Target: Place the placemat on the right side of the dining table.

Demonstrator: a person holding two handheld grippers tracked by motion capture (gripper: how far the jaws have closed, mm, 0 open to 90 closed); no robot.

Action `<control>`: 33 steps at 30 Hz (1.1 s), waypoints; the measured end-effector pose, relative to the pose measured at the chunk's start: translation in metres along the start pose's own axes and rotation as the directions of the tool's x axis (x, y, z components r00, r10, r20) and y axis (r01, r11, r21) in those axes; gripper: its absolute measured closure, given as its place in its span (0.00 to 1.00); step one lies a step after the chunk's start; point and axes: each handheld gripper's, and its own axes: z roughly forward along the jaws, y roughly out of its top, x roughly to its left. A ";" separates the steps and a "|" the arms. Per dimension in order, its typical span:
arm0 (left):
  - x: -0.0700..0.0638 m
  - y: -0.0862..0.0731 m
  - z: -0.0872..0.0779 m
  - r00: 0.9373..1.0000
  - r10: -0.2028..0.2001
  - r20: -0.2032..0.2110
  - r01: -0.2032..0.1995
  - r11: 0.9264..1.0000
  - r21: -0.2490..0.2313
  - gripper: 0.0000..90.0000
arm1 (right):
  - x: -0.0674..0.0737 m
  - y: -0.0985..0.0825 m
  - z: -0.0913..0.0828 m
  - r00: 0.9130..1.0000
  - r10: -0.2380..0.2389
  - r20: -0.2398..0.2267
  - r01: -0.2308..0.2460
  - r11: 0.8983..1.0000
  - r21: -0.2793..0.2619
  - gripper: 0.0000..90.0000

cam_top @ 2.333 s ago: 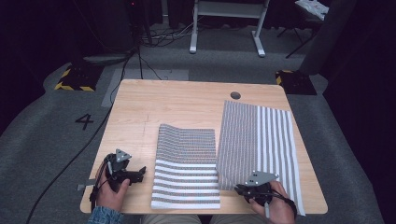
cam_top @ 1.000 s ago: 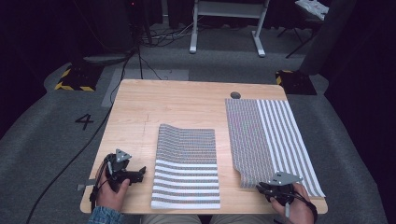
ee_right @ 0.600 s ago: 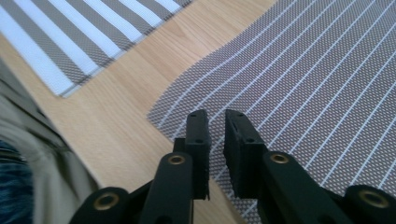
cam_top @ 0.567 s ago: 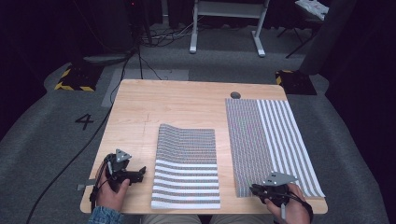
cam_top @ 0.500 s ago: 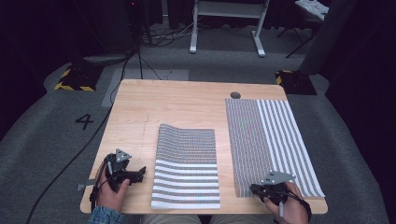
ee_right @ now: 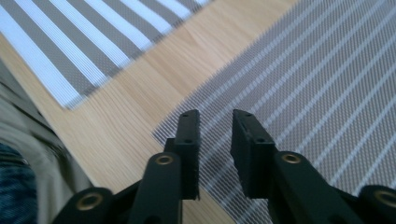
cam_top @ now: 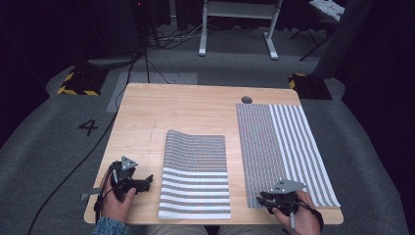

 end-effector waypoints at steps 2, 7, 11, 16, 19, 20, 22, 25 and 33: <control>0.000 0.000 0.000 1.000 0.003 0.001 -0.003 1.000 0.001 0.00 | 0.006 0.008 -0.002 1.000 -0.009 -0.011 0.009 0.999 -0.035 0.70; 0.000 0.000 0.000 1.000 0.003 0.001 -0.003 1.000 0.001 0.00 | 0.022 0.027 0.000 0.998 -0.002 -0.060 -0.006 0.990 -0.138 0.49; 0.000 0.000 0.000 1.000 0.003 0.001 -0.003 1.000 0.001 0.00 | 0.032 0.042 0.007 0.996 0.001 -0.092 -0.018 0.982 -0.189 0.44; 0.000 0.000 0.000 1.000 0.000 0.000 0.000 1.000 0.000 0.00 | 0.044 0.057 0.020 0.993 -0.010 -0.118 -0.017 0.975 -0.223 0.42; 0.000 0.000 0.000 1.000 0.001 0.000 -0.001 1.000 0.000 0.00 | 0.052 0.066 0.028 0.991 -0.010 -0.135 -0.023 0.971 -0.239 0.41; 0.000 0.000 0.000 1.000 0.001 0.000 -0.001 1.000 0.000 0.00 | 0.053 0.068 0.030 0.990 -0.014 -0.140 -0.020 0.970 -0.242 0.41; 0.000 0.000 0.000 1.000 0.001 0.001 -0.001 1.000 0.000 0.00 | 0.056 0.073 0.035 0.990 -0.018 -0.142 -0.017 0.970 -0.244 0.40; 0.000 0.000 0.000 1.000 0.002 0.000 -0.002 1.000 0.001 0.00 | 0.060 0.081 0.044 0.991 -0.053 -0.120 0.022 0.968 -0.249 0.36; 0.000 0.000 0.000 1.000 0.002 0.001 -0.002 1.000 0.001 0.00 | 0.075 0.096 0.079 0.990 -0.066 -0.125 0.045 0.986 -0.163 0.32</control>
